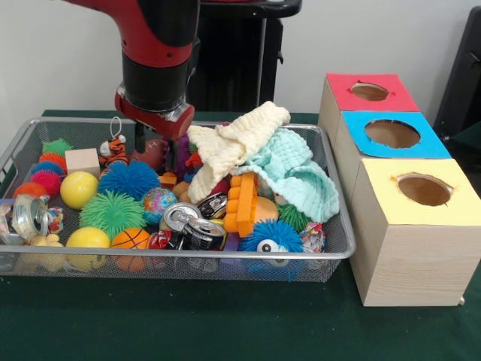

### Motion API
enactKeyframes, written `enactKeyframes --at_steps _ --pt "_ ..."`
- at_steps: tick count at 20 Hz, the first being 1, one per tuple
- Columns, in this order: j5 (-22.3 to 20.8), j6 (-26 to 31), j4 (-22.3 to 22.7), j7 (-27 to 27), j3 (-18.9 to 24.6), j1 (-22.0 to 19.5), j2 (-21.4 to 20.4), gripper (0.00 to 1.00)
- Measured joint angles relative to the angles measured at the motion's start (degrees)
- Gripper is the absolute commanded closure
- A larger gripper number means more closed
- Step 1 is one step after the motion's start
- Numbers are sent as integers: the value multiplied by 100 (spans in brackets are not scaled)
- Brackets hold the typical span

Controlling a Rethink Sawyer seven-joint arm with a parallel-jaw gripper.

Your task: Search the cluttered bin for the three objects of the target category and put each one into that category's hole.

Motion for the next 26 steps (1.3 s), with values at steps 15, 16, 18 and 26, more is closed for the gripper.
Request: enactKeyframes --at_steps 15,16,18,26 --pt "-315 944 -985 -14 434 -314 14 0" --pt "-342 1030 -1040 -20 461 -332 11 0" --pt "-397 1220 -1127 -52 526 -375 -15 0" --pt "-581 1842 -1172 -186 836 -680 -355 0"
